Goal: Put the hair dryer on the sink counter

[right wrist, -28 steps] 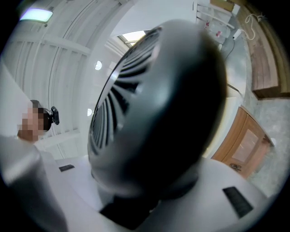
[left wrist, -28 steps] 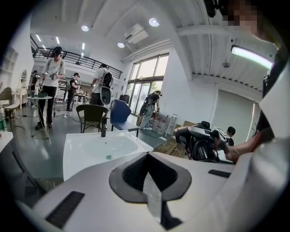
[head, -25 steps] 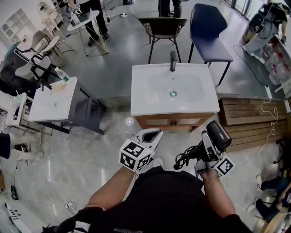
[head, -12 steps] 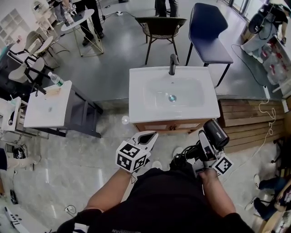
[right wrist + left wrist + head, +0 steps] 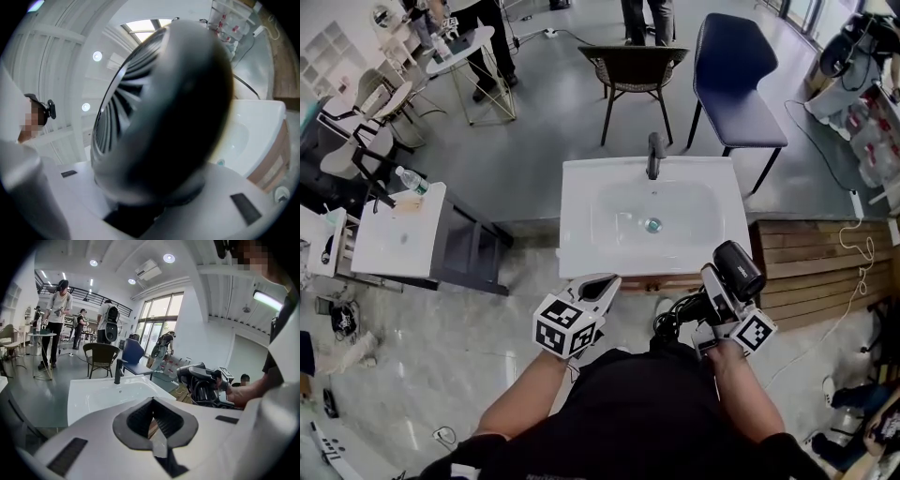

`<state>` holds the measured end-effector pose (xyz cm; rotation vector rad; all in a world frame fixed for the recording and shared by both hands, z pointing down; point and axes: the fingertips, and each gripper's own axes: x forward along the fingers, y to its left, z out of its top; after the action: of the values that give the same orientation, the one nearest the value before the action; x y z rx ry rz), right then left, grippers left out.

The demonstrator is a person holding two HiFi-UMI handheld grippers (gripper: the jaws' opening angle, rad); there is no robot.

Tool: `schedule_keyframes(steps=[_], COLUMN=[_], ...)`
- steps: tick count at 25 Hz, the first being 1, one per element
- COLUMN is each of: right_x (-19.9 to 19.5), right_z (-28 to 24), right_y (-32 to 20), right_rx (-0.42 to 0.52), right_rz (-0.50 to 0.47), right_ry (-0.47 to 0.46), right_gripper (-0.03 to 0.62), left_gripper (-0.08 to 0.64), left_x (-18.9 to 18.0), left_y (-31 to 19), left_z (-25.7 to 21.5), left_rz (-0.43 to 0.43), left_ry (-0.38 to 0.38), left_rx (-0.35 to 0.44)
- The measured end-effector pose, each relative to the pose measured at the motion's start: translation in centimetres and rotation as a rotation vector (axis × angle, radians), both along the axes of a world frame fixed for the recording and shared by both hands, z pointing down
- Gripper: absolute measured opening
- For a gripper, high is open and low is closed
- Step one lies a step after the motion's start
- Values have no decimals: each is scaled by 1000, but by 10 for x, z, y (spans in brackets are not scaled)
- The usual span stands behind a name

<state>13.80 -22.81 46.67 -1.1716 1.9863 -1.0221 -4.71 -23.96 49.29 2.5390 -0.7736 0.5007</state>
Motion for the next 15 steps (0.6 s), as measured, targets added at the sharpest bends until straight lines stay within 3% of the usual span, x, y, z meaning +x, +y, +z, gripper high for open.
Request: schedule_keyframes(steps=[10, 15], right_x=[62, 87], right_z=[1, 13], right_y=[-89, -126], right_rx=[-31, -22], right_rz=[-49, -164], right_ry=[276, 542], right_gripper=[167, 163], left_gripper=[0, 0], left_x=[47, 73], left_y=[-75, -102], left_z=[-10, -9], left_rz=[-61, -100], left_ry=[0, -18], left_rx=[18, 21])
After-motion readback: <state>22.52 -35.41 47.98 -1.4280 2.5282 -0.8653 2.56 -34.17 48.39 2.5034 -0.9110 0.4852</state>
